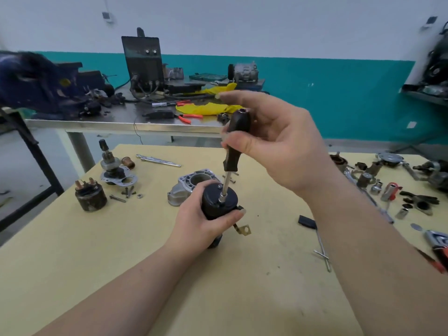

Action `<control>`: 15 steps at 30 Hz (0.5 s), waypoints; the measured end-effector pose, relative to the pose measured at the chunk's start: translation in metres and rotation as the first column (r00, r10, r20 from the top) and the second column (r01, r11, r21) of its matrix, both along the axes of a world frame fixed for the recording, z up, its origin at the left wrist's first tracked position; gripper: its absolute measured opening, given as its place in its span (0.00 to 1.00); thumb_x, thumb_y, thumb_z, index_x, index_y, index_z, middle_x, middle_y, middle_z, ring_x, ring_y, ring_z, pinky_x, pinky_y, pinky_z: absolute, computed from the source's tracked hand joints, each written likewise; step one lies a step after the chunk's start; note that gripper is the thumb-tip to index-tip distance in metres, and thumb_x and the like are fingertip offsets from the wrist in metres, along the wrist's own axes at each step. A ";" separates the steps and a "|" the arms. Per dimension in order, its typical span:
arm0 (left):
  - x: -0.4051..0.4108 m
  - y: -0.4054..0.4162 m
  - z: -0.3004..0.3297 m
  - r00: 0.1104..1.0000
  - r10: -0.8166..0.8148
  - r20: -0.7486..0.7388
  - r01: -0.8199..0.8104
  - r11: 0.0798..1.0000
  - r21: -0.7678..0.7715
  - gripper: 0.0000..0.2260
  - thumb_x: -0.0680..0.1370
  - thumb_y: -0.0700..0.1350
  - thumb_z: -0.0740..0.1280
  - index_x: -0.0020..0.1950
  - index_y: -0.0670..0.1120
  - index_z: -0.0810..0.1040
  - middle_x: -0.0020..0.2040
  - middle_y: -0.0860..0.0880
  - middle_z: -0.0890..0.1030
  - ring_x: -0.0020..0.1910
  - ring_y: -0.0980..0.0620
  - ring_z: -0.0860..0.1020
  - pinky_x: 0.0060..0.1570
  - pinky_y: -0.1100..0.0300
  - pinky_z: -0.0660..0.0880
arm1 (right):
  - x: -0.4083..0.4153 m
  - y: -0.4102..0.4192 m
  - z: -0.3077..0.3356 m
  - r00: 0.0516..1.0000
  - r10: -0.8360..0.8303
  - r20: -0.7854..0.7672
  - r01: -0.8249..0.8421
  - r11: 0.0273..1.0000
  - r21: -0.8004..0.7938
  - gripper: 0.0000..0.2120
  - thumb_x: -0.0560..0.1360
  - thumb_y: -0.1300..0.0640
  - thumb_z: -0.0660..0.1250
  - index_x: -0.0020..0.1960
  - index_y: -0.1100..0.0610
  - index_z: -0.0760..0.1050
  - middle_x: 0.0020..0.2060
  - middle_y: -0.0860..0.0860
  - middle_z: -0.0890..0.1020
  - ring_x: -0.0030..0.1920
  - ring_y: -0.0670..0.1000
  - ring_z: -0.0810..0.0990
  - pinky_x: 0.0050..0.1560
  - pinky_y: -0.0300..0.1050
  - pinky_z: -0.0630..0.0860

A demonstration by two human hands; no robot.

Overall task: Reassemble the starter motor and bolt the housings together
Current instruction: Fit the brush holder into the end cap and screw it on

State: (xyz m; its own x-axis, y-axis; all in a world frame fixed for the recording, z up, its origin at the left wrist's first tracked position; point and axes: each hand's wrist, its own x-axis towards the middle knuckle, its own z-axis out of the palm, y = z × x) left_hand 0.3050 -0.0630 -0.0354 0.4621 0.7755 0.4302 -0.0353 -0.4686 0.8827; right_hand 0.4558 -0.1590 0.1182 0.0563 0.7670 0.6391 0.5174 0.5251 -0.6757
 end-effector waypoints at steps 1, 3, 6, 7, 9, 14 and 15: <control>0.000 0.000 0.001 1.000 0.009 -0.005 -0.009 1.000 -0.001 0.27 0.66 0.61 0.84 0.60 0.68 0.77 0.52 0.59 0.87 0.52 0.59 0.85 0.50 0.74 0.75 | -0.004 0.002 -0.004 0.996 -0.083 0.009 0.083 0.996 0.035 0.20 0.79 0.58 0.75 0.69 0.47 0.79 0.47 0.37 0.84 0.52 0.49 0.85 0.59 0.52 0.84; 0.001 -0.001 0.002 1.000 0.013 -0.009 -0.013 1.000 -0.002 0.27 0.65 0.62 0.83 0.60 0.69 0.77 0.52 0.59 0.87 0.52 0.59 0.85 0.49 0.74 0.74 | -0.009 0.003 -0.008 0.990 -0.137 -0.023 0.138 0.989 0.061 0.18 0.79 0.54 0.75 0.68 0.46 0.80 0.43 0.33 0.80 0.50 0.45 0.82 0.57 0.49 0.84; 0.001 -0.003 0.003 1.000 0.001 0.004 0.000 0.999 -0.032 0.27 0.65 0.61 0.84 0.60 0.68 0.77 0.52 0.58 0.88 0.52 0.58 0.86 0.49 0.73 0.76 | 0.001 -0.001 -0.005 0.996 0.043 -0.080 -0.045 0.999 -0.028 0.19 0.83 0.56 0.68 0.73 0.49 0.75 0.53 0.42 0.83 0.58 0.47 0.83 0.62 0.45 0.81; 0.001 -0.003 0.003 1.000 -0.001 0.007 0.001 0.999 -0.037 0.27 0.65 0.61 0.84 0.60 0.68 0.77 0.52 0.57 0.88 0.52 0.57 0.86 0.49 0.73 0.76 | 0.006 -0.003 -0.002 0.990 0.109 -0.090 -0.115 0.991 -0.065 0.21 0.83 0.59 0.66 0.75 0.51 0.73 0.59 0.46 0.84 0.62 0.49 0.84 0.65 0.47 0.81; 0.000 -0.005 0.004 1.000 -0.005 0.013 0.005 0.999 -0.043 0.27 0.65 0.60 0.84 0.60 0.67 0.77 0.52 0.57 0.88 0.51 0.56 0.86 0.49 0.72 0.77 | 0.011 -0.007 0.001 0.980 0.173 -0.098 -0.183 0.978 -0.100 0.25 0.82 0.66 0.66 0.77 0.53 0.71 0.61 0.53 0.84 0.62 0.54 0.85 0.65 0.50 0.81; 0.000 -0.006 0.006 1.000 -0.005 0.018 0.006 0.999 -0.043 0.26 0.65 0.61 0.83 0.59 0.66 0.78 0.51 0.57 0.87 0.46 0.53 0.85 0.44 0.72 0.77 | -0.006 0.003 -0.011 0.990 -0.083 -0.114 0.088 0.995 0.040 0.27 0.76 0.59 0.78 0.73 0.47 0.78 0.47 0.35 0.81 0.52 0.48 0.83 0.60 0.50 0.83; 0.000 -0.006 0.006 1.000 -0.003 0.015 0.004 0.999 -0.038 0.26 0.65 0.61 0.83 0.59 0.66 0.78 0.51 0.57 0.87 0.47 0.55 0.85 0.45 0.73 0.77 | -0.009 0.005 -0.013 0.988 -0.105 -0.113 0.112 0.992 0.062 0.27 0.77 0.57 0.77 0.74 0.47 0.77 0.48 0.31 0.80 0.55 0.45 0.82 0.64 0.51 0.82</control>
